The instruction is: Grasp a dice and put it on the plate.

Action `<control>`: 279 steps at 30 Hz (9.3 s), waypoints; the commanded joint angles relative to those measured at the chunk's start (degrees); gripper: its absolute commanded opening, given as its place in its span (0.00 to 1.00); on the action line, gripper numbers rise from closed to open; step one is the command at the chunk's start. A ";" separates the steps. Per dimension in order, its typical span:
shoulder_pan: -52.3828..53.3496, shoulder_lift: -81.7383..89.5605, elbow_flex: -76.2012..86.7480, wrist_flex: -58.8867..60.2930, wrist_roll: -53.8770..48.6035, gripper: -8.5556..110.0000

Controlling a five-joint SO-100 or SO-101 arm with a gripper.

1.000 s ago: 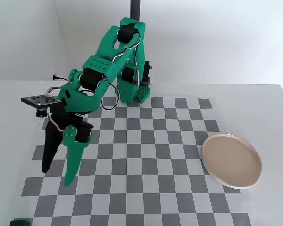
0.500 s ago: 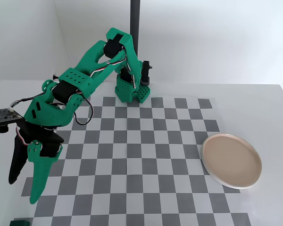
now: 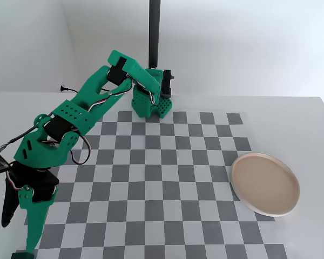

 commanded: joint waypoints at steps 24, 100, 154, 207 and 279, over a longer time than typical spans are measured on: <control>0.00 -23.73 -40.87 6.68 -0.26 0.35; 0.53 -47.90 -59.41 5.36 -5.89 0.24; 1.85 -46.32 -61.00 -3.34 -3.43 0.29; 1.14 -52.82 -61.08 -8.44 -2.81 0.32; -0.53 -52.82 -62.23 -6.86 -2.99 0.16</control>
